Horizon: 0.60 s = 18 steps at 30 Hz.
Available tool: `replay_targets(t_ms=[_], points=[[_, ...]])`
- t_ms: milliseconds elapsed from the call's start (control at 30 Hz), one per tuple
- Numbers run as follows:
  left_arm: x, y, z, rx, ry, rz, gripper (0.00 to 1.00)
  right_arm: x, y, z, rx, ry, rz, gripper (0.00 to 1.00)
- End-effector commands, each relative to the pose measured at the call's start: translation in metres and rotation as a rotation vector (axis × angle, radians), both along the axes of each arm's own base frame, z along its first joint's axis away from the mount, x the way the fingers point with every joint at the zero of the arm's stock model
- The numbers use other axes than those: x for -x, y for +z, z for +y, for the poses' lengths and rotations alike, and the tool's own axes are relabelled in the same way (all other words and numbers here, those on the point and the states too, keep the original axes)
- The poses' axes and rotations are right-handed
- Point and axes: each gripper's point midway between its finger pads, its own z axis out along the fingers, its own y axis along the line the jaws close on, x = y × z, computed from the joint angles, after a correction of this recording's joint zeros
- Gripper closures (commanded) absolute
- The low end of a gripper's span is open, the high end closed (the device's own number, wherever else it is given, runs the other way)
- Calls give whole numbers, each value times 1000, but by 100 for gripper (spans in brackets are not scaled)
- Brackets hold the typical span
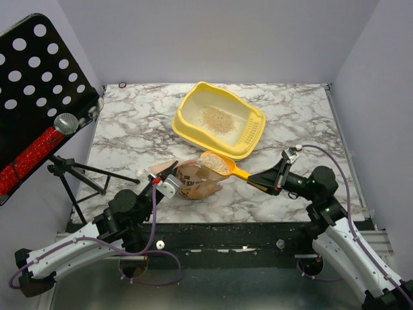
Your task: Fill the litter box with clean litter
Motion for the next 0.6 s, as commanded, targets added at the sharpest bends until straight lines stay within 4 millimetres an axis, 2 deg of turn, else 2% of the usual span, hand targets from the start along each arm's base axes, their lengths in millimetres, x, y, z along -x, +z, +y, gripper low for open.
replay_targets(t_ms=[0,367,567], points=[[7,80,22,281,28,-142,100,-9,33,-3,-58,-52,-60,100],[8,80,20,272,23,-141,100,-64,68,2,-99,-188,-102,100],[8,78,19,269,20,-139,100,-103,75,8,-119,-255,-121,100]])
